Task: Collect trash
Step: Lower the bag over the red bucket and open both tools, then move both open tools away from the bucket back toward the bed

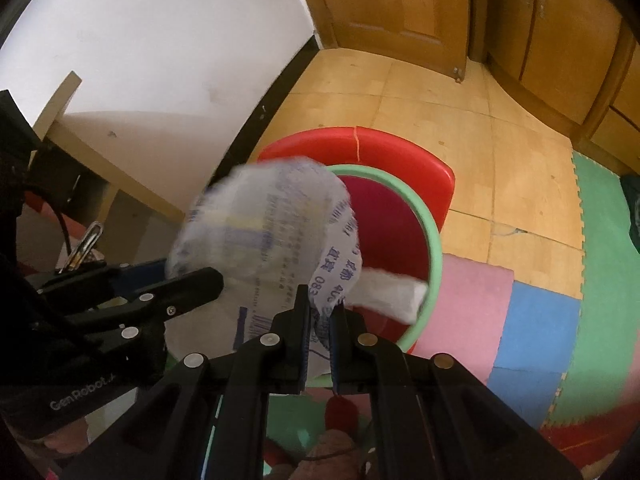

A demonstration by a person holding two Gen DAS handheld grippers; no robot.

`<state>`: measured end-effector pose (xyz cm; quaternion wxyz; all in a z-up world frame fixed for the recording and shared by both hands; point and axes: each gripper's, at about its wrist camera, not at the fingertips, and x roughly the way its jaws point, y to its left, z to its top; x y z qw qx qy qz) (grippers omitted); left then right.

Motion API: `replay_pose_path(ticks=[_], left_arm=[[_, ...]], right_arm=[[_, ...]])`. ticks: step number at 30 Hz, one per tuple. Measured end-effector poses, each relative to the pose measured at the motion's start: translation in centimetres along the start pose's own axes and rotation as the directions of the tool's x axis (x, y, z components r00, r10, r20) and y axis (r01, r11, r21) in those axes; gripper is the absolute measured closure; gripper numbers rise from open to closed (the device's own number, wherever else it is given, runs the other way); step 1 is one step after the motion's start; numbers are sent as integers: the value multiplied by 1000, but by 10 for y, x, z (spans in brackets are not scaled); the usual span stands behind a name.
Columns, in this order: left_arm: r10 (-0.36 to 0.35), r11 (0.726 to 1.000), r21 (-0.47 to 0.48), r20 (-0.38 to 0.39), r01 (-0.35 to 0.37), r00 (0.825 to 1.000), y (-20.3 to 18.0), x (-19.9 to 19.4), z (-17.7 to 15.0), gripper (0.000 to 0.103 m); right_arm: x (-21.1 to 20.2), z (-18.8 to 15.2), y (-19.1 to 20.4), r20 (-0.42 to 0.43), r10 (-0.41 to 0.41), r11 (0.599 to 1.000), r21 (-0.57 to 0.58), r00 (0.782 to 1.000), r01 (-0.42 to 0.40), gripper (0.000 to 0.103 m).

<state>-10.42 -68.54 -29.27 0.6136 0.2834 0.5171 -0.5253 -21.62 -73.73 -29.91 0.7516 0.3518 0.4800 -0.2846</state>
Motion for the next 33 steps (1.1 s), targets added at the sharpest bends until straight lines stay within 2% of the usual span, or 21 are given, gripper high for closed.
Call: replay_pose_path(ticks=[4, 6, 11, 23, 33], left_arm=[[16, 1000, -12, -9, -16, 1000, 4, 6, 2, 64], [19, 1000, -22, -10, -19, 1000, 6, 6, 3, 60], [25, 999, -29, -9, -25, 1000, 8, 4, 2, 59], [40, 998, -38, 3, -40, 999, 9, -12, -2, 59], [44, 998, -47, 28, -42, 999, 8, -40, -8, 59]], right_arm=[[4, 0, -5, -7, -5, 1000, 20, 1000, 6, 94], [5, 1, -6, -9, -17, 1000, 20, 1000, 17, 86], [3, 1, -3, 1, -23, 1000, 4, 1000, 23, 83], [-11, -2, 4, 22, -17, 1000, -4, 1000, 17, 82], [-41, -4, 18, 65, -16, 1000, -20, 998, 17, 82]])
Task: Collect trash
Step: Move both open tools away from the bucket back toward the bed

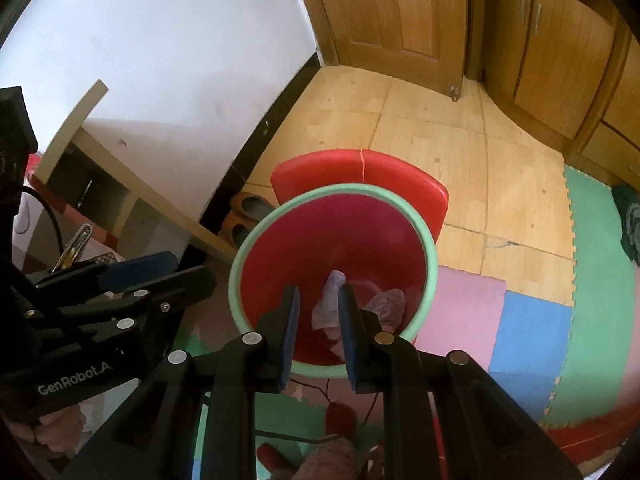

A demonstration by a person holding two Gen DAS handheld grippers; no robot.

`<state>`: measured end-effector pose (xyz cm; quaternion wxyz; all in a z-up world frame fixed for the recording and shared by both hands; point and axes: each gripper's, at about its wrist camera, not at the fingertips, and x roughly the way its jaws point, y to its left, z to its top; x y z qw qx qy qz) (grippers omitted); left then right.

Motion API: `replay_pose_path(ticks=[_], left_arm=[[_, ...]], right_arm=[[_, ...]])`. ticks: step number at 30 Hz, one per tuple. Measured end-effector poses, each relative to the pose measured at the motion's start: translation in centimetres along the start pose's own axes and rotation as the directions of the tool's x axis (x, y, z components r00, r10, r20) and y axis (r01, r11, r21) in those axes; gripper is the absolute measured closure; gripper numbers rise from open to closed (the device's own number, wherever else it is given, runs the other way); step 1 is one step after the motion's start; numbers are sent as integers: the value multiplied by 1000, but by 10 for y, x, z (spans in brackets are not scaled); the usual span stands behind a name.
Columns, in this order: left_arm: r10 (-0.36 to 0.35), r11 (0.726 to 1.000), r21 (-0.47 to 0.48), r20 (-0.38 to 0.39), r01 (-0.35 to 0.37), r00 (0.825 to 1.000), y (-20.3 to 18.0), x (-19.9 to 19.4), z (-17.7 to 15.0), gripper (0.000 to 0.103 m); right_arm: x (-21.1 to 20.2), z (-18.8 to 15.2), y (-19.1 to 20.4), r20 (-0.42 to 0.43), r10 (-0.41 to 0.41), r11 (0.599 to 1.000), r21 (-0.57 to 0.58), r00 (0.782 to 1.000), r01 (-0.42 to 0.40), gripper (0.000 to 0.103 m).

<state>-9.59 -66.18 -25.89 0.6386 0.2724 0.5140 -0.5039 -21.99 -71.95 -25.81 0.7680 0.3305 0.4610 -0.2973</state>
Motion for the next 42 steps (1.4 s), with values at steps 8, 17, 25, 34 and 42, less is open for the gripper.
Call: replay_pose_path(ticks=[8, 17, 25, 34, 42], left_arm=[[-5, 1000, -7, 28, 6, 1000, -1, -31, -6, 59], [-1, 999, -37, 69, 3, 998, 7, -69, -16, 59], [7, 997, -79, 104, 1, 995, 18, -107, -25, 59], [34, 992, -127, 150, -14, 988, 36, -149, -41, 59], [66, 985, -168, 182, -35, 981, 59, -184, -58, 59]], right_arm=[[-29, 3, 13, 52, 8, 1000, -16, 999, -7, 82], [-61, 2, 38, 94, 25, 998, -68, 995, -19, 82], [-89, -2, 63, 128, 45, 993, -110, 991, -31, 82], [-116, -9, 100, 148, 93, 983, -173, 985, -66, 82], [-135, -15, 140, 164, 138, 967, -237, 977, -97, 82]])
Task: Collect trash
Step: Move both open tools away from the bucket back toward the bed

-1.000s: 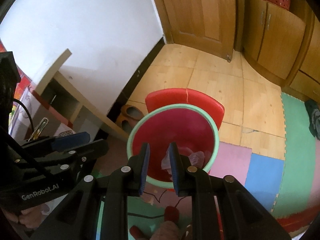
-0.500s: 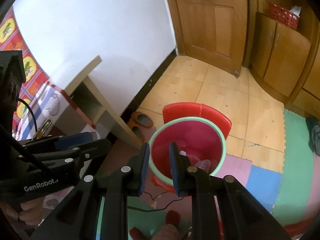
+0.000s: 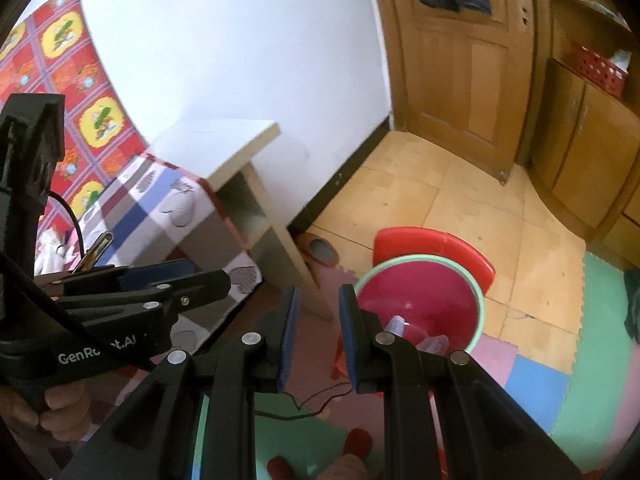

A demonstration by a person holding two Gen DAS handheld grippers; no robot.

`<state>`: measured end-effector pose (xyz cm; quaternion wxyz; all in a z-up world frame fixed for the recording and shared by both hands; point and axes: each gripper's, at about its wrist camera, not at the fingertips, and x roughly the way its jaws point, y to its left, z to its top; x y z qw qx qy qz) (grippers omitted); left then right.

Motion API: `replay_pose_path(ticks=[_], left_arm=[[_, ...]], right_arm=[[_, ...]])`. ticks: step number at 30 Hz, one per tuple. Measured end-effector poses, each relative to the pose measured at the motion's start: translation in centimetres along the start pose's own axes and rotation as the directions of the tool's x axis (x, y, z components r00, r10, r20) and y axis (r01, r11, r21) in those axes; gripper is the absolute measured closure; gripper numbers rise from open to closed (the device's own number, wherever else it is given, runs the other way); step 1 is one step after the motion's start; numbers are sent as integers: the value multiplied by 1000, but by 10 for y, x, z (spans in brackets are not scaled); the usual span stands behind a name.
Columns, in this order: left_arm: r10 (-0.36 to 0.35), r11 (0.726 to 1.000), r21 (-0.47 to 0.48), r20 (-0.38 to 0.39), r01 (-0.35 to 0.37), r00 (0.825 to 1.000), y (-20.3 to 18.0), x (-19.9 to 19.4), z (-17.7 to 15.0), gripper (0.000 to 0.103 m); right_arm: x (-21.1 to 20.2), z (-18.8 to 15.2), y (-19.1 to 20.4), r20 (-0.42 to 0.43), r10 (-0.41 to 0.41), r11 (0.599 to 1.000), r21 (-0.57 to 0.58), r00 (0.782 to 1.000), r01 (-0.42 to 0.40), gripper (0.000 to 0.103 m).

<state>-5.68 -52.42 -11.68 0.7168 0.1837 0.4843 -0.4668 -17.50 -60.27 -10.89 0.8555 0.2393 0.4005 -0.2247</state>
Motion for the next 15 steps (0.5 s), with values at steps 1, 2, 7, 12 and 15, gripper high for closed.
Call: replay_pose_path(ticks=[1, 2, 7, 12, 15], left_arm=[[2, 1000, -7, 5, -2, 1000, 4, -5, -1, 59], [5, 1000, -15, 10, -5, 1000, 8, -10, -2, 59], [35, 998, -51, 34, -33, 999, 30, -36, -10, 59], [61, 995, -87, 48, -57, 997, 51, -58, -18, 59], [75, 992, -102, 55, -69, 996, 62, -71, -23, 59]], right_arm=[[-1, 0, 5, 2, 5, 1000, -6, 1000, -5, 82], [-4, 1, 12, 5, 14, 1000, -15, 1000, -14, 82], [-10, 2, 38, 11, 59, 997, -42, 998, -58, 79], [-16, 2, 67, 18, 99, 992, -84, 995, -97, 76], [-21, 2, 84, 20, 119, 987, -111, 993, -116, 76]])
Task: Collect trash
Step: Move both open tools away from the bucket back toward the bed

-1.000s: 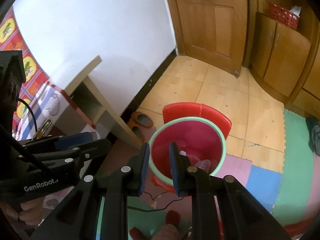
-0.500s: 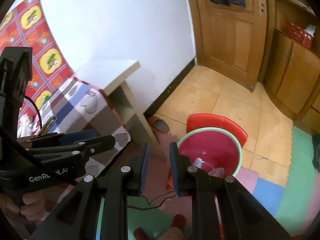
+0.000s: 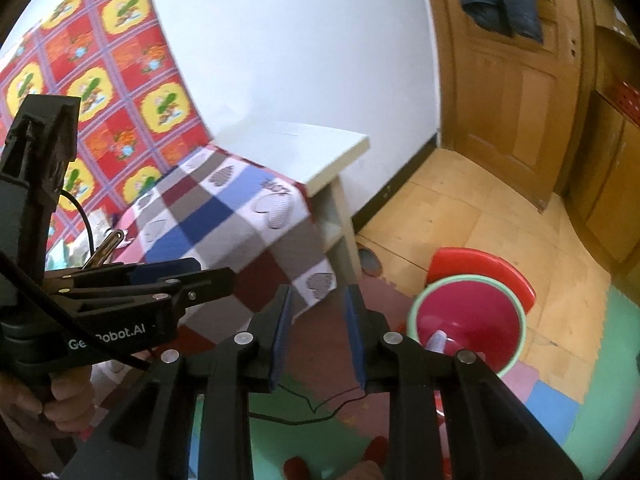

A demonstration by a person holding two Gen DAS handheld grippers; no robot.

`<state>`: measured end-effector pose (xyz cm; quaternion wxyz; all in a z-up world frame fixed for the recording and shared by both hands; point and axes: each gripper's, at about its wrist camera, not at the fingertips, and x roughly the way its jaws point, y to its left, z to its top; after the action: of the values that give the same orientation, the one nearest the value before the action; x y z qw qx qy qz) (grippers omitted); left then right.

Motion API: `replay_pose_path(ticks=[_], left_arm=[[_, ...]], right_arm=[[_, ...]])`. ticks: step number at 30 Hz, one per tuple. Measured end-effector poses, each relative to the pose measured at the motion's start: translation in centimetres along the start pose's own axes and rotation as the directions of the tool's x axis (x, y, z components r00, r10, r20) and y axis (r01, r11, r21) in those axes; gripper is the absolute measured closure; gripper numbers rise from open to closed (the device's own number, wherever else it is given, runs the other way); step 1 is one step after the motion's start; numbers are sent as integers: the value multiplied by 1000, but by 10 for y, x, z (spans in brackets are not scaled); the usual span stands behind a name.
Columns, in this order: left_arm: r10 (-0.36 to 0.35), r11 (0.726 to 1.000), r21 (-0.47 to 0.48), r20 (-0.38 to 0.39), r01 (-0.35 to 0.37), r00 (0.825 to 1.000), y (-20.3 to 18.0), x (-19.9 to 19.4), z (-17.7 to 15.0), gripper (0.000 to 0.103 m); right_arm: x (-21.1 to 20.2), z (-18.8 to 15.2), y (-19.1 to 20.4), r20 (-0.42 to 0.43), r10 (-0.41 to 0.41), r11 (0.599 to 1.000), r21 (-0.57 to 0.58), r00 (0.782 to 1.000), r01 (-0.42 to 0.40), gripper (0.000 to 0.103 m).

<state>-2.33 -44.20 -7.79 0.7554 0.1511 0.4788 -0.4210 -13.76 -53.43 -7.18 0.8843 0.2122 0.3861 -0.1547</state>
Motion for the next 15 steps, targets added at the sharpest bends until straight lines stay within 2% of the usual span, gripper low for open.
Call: replay_pose_path(ticks=[15], left_arm=[[103, 989, -117, 62, -95, 993, 80, -74, -26, 59]], right_arm=[[-3, 3, 92, -25, 122, 984, -125, 992, -124, 76]])
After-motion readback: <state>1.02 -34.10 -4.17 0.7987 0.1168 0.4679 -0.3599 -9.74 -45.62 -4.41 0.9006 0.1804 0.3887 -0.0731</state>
